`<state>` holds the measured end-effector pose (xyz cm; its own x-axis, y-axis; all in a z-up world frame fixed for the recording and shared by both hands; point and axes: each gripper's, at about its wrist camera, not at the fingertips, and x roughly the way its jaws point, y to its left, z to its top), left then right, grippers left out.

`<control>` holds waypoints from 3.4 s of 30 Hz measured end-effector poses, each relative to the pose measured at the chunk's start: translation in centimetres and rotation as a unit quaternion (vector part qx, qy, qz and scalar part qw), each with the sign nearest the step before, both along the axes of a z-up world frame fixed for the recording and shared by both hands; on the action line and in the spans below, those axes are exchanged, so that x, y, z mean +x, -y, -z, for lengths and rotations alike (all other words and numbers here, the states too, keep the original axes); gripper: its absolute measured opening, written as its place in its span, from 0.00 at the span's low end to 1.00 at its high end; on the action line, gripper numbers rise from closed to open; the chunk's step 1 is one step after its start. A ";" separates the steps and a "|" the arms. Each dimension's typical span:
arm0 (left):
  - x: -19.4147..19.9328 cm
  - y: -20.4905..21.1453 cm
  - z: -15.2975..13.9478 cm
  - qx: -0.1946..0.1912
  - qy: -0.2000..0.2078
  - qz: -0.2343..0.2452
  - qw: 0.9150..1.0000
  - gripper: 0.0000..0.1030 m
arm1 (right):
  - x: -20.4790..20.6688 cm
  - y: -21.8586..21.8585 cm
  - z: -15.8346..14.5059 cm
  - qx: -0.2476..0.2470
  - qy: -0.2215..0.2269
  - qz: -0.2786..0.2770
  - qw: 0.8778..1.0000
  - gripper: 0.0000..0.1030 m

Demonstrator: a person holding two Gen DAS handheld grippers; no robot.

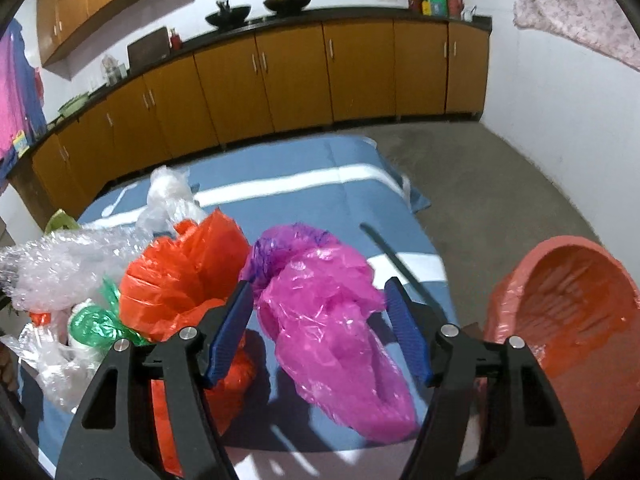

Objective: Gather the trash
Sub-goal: 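Grasp the green paw-print bag with the left tool while the right tool grasps the pink bag, then carry the green and pink bags over the orange basket and release both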

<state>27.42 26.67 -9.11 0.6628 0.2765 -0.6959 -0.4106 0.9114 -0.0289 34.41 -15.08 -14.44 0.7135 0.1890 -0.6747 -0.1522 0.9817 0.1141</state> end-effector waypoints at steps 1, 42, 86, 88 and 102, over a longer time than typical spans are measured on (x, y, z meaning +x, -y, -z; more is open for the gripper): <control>0.4 -0.2 0.5 -0.004 -0.007 -0.001 1.000 0.72 | 0.1 -0.1 0.2 0.000 -0.005 -0.003 1.000 0.66; -8.0 9.9 -8.9 -0.039 0.082 0.150 0.984 0.27 | -13.3 7.4 -7.8 0.005 0.109 0.052 0.993 0.40; -5.0 41.5 -5.6 -0.072 0.038 0.388 0.918 0.27 | -16.5 20.1 -5.5 0.012 0.099 0.195 0.976 0.40; -4.5 42.2 -5.2 -0.075 0.031 0.391 0.917 0.27 | -16.3 20.4 -5.5 0.014 0.099 0.201 0.974 0.40; -2.6 46.2 -2.4 -0.073 0.001 0.418 0.906 0.27 | -14.7 21.7 -5.0 0.028 0.099 0.227 0.968 0.40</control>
<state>24.87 -19.55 -6.71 0.5999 -0.4173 -0.6826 0.4211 0.8902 -0.1741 19.67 -36.82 -9.45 0.8456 -0.1425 -0.5144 0.2697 0.9457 0.1815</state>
